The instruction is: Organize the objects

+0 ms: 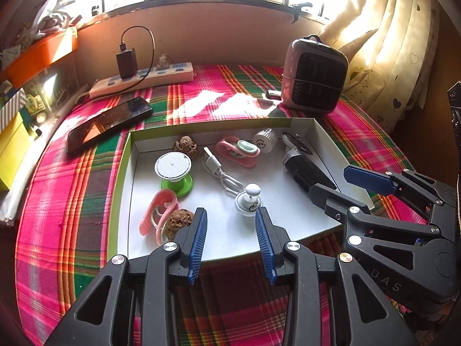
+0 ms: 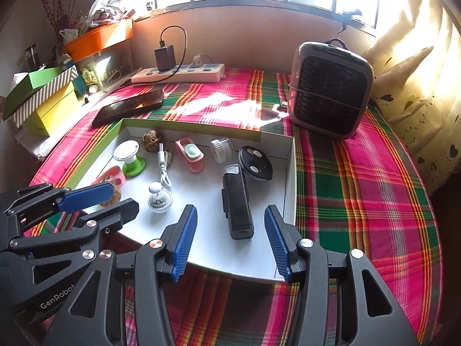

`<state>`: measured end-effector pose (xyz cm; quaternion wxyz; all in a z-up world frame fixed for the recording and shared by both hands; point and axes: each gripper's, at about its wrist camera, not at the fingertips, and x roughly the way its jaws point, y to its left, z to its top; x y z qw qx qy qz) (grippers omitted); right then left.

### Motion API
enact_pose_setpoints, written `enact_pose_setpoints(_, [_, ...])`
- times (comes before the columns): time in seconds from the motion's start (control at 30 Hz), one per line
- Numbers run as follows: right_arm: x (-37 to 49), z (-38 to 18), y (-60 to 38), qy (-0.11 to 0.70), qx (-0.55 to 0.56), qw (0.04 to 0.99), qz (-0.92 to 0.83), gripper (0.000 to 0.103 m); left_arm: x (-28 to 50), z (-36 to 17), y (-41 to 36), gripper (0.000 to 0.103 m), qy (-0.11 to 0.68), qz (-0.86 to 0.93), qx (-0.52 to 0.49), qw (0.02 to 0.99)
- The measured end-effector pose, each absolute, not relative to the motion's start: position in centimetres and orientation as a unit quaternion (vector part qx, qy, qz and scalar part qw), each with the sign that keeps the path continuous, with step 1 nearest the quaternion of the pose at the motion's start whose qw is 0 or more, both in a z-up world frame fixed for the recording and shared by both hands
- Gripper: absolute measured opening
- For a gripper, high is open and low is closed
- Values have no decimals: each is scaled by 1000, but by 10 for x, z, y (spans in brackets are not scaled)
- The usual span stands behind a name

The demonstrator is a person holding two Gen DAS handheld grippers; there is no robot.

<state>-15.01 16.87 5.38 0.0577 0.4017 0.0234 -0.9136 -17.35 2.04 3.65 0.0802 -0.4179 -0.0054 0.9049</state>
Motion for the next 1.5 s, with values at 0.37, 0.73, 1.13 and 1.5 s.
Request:
enact_pose_setpoints(0.37, [-123, 63, 162, 20, 383, 47, -922, 55, -146, 43, 10, 33, -18, 912, -405, 65])
enact_pose_setpoints(0.73, [-97, 53, 158, 23, 386, 40, -921, 55, -120, 37, 6, 33, -13, 912, -408, 43])
enact_pose_setpoints(1.13, [-83, 27, 156, 14, 421, 36, -906, 56, -101, 7, -1, 33, -1, 898, -441, 16])
enact_pose_setpoints(1.5, [-78, 17, 164, 12, 439, 17, -898, 62, -97, 6, -1, 34, -2, 903, -430, 5])
